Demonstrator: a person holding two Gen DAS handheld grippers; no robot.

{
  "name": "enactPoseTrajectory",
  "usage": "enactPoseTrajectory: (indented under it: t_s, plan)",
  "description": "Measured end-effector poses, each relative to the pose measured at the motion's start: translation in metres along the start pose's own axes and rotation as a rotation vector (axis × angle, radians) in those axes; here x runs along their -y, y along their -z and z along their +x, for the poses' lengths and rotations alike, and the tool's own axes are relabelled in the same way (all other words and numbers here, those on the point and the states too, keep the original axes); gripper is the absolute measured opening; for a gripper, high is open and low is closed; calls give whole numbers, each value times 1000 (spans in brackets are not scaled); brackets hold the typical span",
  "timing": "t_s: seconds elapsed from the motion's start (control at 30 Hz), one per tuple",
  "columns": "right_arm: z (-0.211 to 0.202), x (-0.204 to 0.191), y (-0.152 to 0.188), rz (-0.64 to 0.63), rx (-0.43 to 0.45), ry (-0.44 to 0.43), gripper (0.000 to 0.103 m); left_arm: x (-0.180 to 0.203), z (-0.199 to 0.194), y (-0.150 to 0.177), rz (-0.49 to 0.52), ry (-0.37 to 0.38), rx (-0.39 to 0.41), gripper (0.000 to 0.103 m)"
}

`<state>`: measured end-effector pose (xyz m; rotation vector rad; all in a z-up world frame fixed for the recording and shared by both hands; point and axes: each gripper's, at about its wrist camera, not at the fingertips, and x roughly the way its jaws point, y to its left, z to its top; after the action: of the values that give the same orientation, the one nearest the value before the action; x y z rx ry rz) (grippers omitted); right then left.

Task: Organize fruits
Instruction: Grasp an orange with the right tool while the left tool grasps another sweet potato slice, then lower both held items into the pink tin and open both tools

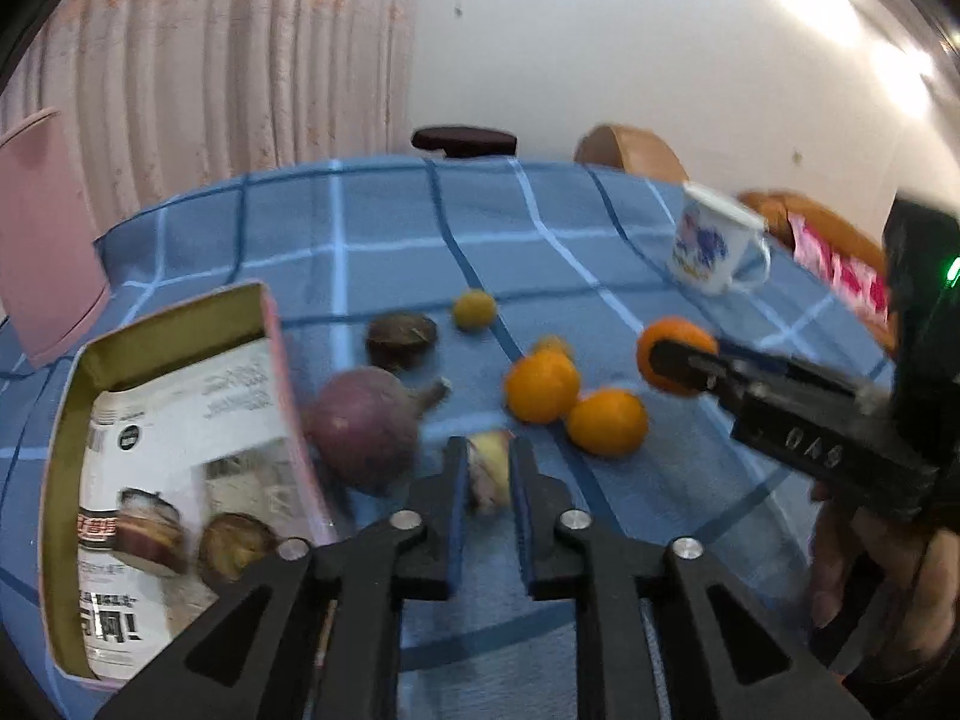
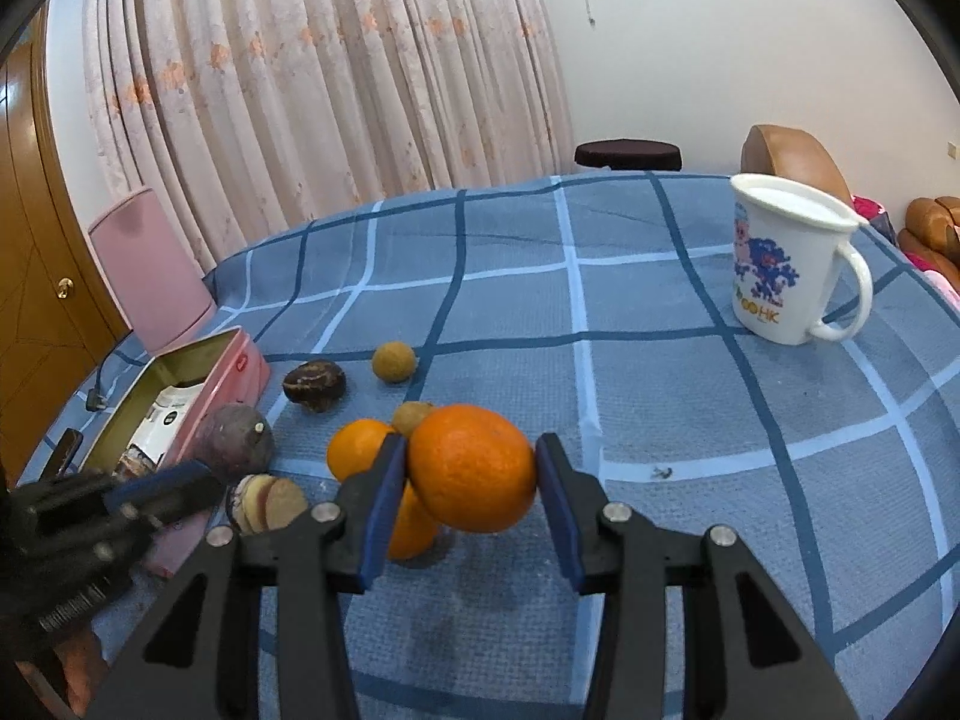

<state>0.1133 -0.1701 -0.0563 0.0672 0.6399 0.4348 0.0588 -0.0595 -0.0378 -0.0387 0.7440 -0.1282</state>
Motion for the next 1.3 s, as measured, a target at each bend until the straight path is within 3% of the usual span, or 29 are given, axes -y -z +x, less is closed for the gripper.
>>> enactPoseTrajectory:
  t_s: [0.07,0.17,0.2,0.23,0.27,0.4,0.47,0.63,0.8,1.07,1.3]
  plan:
    - [-3,2,0,2,7,-4,46,8,3,1,28,-34,11,32]
    - [-3,3,0,7,9,-15,46,15,10,-2,60,-101,12,37]
    - [-3,4,0,10,9,-21,46,17,13,-4,68,-115,13,43]
    - [-4,4,0,11,11,-24,46,17,17,-5,70,-129,5,57]
    - [-5,5,0,14,15,-27,46,17,21,-5,73,-122,1,59]
    - [-6,8,0,28,24,-45,46,18,34,-3,80,-145,-49,56]
    - [-8,9,1,33,31,-53,46,14,30,-3,74,-140,-27,33]
    - [-12,6,1,19,44,-53,46,12,18,-2,61,-85,-8,33]
    - [-20,-5,-3,-1,55,-80,46,-1,-19,-7,38,-66,94,33]
    - [-13,-72,-21,-72,15,-288,46,-70,-58,-3,-56,-229,164,33]
    - [8,-139,-17,-178,-23,-347,46,-124,-45,2,-153,-299,115,33]
